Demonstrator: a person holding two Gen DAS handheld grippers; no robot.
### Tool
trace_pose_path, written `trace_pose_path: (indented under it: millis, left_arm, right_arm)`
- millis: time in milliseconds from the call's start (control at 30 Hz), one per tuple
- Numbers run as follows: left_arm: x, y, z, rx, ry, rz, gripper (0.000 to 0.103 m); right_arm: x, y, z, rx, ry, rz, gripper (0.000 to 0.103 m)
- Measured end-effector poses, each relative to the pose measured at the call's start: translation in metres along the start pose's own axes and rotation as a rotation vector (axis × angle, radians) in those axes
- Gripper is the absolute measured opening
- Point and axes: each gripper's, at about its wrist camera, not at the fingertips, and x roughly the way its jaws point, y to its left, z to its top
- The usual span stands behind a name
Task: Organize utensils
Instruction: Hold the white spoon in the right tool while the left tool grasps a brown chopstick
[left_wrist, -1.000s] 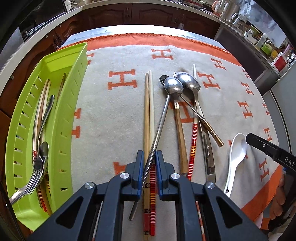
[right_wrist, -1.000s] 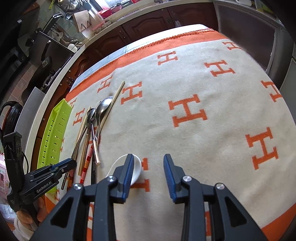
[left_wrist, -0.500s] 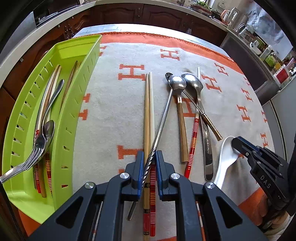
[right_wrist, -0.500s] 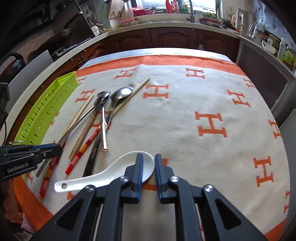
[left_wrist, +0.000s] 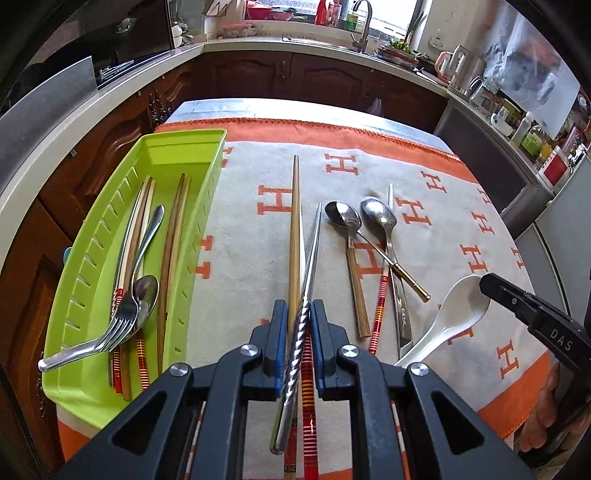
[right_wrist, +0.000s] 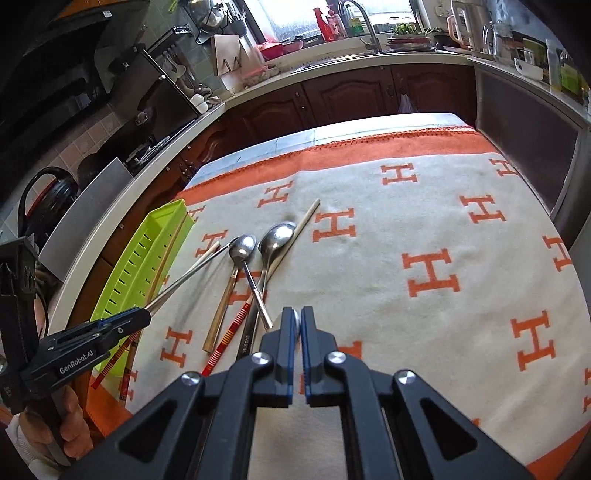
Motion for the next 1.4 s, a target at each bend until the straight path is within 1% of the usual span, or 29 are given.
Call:
trace_pose_path:
  millis: [167, 233, 267, 333, 367, 433, 467, 500, 533, 567, 600, 733, 767, 800, 833, 900, 933, 967, 1000, 1100, 1133, 1167, 1300, 1400]
  left_arm:
    - [0.027, 0.004, -0.010, -0.012, 0.107, -0.026, 0.010]
    - [0.036, 0.004, -0.014, -0.017, 0.148, -0.040, 0.007]
    - [0.038, 0.004, -0.015, -0.016, 0.157, -0.061, 0.009]
    - [0.040, 0.003, -0.015, -0.010, 0.161, -0.064, 0.010]
    - [0.041, 0.002, -0.015, -0.004, 0.165, -0.065, 0.012]
    - [0.042, 0.000, -0.013, 0.003, 0.172, -0.087, 0.022]
    - [0.042, -0.001, -0.013, 0.003, 0.177, -0.101, 0.033]
    - [0.042, -0.002, -0.012, 0.003, 0.181, -0.112, 0.046]
    - [0.043, -0.004, -0.011, 0.006, 0.181, -0.106, 0.054]
    - [0.044, -0.006, -0.009, 0.015, 0.179, -0.078, 0.065]
    - [0.046, -0.008, -0.008, 0.025, 0.178, -0.055, 0.066]
    - [0.052, -0.008, 0.001, 0.045, 0.173, -0.031, 0.066]
    - [0.053, -0.009, 0.004, 0.048, 0.174, -0.027, 0.065]
    - [0.054, -0.009, 0.006, 0.055, 0.172, -0.016, 0.058]
    - [0.055, -0.011, 0.007, 0.075, 0.168, 0.015, 0.053]
    - [0.056, -0.014, 0.008, 0.112, 0.166, 0.054, 0.035]
    - [0.056, -0.014, 0.008, 0.122, 0.166, 0.064, 0.030]
    - [0.055, -0.014, 0.008, 0.129, 0.166, 0.062, 0.017]
    - [0.055, -0.013, 0.008, 0.121, 0.172, 0.050, 0.009]
    - [0.053, -0.005, 0.010, 0.063, 0.184, -0.002, 0.007]
    - [0.050, -0.002, 0.011, 0.041, 0.176, -0.017, 0.004]
    - [0.047, 0.000, 0.011, 0.030, 0.167, -0.031, 0.004]
    - [0.037, 0.003, 0.011, 0.025, 0.147, -0.043, 0.004]
    - [0.041, 0.004, 0.009, 0.020, 0.163, -0.034, 0.004]
  right_arm:
    - [0.001, 0.005, -0.001, -0.011, 0.011, 0.009, 0.003]
    - [0.000, 0.005, -0.002, -0.014, 0.013, 0.009, 0.003]
    - [0.000, 0.005, -0.002, -0.014, 0.013, 0.009, 0.003]
    - [0.000, 0.005, -0.003, -0.010, 0.013, 0.010, 0.003]
    - [0.000, 0.005, -0.003, -0.007, 0.014, 0.010, 0.003]
    - [0.000, 0.003, -0.003, 0.002, 0.018, 0.008, 0.003]
    - [0.000, 0.002, -0.003, 0.006, 0.021, 0.009, 0.003]
    - [0.000, 0.001, -0.004, 0.009, 0.025, 0.011, 0.003]
    - [0.001, 0.000, -0.004, 0.010, 0.027, 0.012, 0.003]
    - [0.001, 0.000, -0.005, 0.010, 0.029, 0.013, 0.003]
    - [0.001, 0.000, -0.005, 0.010, 0.030, 0.013, 0.003]
    - [0.002, -0.001, -0.005, 0.012, 0.031, 0.014, 0.003]
    - [0.002, 0.000, -0.005, 0.012, 0.032, 0.014, 0.003]
    - [0.002, -0.001, -0.006, 0.015, 0.034, 0.015, 0.003]
    - [0.002, -0.001, -0.006, 0.020, 0.036, 0.015, 0.003]
    - [0.004, -0.003, -0.006, 0.027, 0.039, 0.015, 0.003]
    - [0.004, -0.004, -0.007, 0.028, 0.041, 0.014, 0.003]
    - [0.005, -0.004, -0.007, 0.031, 0.042, 0.013, 0.003]
    - [0.005, -0.005, -0.007, 0.033, 0.044, 0.014, 0.003]
    - [0.007, -0.007, -0.007, 0.039, 0.048, 0.018, 0.003]
    - [0.007, -0.007, -0.007, 0.040, 0.049, 0.018, 0.003]
    - [0.007, -0.007, -0.006, 0.039, 0.048, 0.018, 0.003]
    - [0.007, -0.007, -0.006, 0.038, 0.045, 0.019, 0.003]
    - [0.007, -0.007, -0.006, 0.042, 0.048, 0.020, 0.003]
